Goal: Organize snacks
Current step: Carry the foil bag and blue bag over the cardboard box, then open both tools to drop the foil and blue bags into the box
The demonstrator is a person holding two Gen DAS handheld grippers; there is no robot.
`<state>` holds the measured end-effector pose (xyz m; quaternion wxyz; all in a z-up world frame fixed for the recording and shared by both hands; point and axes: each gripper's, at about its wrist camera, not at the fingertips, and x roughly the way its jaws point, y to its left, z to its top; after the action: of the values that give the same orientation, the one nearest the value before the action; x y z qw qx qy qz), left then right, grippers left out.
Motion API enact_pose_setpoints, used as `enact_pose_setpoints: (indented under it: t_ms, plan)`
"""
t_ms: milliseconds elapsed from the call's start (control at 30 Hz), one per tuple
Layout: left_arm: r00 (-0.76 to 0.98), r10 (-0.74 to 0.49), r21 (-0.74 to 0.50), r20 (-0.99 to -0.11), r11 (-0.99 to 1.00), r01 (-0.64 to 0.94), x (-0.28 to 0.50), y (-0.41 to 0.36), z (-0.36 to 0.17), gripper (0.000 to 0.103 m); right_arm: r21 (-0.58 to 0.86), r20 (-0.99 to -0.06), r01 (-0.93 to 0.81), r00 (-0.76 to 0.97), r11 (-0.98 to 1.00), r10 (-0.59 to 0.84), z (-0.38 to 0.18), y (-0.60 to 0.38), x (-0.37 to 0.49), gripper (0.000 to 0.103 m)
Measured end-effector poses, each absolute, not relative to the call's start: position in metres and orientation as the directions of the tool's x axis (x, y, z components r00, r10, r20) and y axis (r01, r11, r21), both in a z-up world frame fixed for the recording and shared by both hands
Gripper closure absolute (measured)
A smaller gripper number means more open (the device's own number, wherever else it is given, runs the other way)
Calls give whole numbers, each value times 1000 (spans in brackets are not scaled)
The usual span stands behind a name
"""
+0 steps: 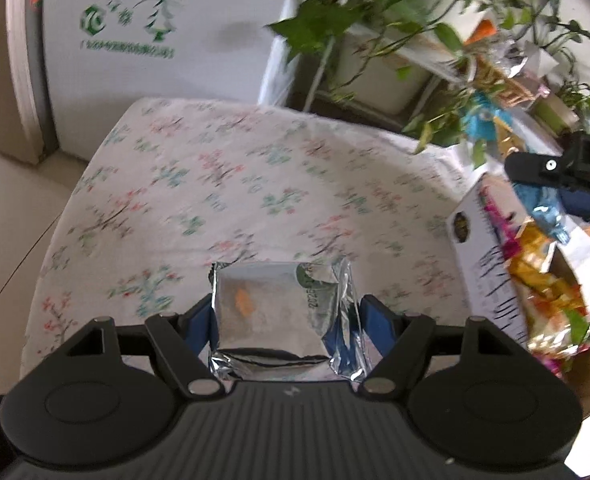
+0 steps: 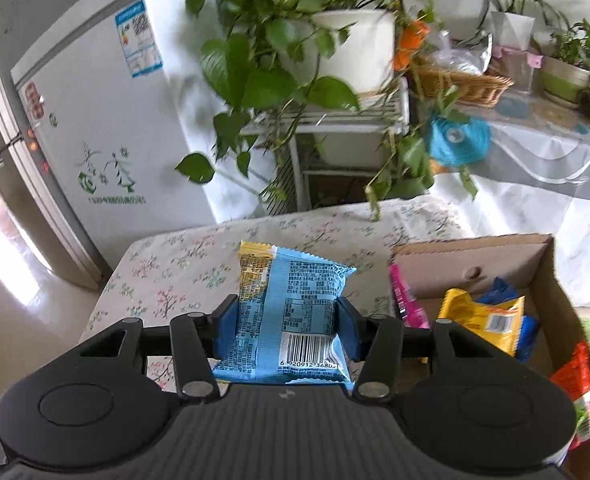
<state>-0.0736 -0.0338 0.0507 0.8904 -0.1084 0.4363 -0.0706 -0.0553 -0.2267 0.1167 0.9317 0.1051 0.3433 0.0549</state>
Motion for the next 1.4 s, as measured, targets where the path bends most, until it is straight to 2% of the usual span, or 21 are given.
enact_pose_setpoints:
  t_ms: [400,833,1167,1400]
  plan:
    - [644,-322,-304,-694,942,144,-62,-107,99,28,231,-567,31,817,973,109,140,-277,-72,45]
    - [624,-424,-325,-657,905,274,-68,-177,124,27,353,-495,116,865,928,80,158,-359,-96,45]
    - [572,-467,-321,-675,883,342,-66,-222,120,27,405,-534,170,841,898,82,148,-383,-96,45]
    - [520,-495,-291,-696,856,427,-73,-252,111,27,391,-575,194,814,900,74,141,-385,-92,45]
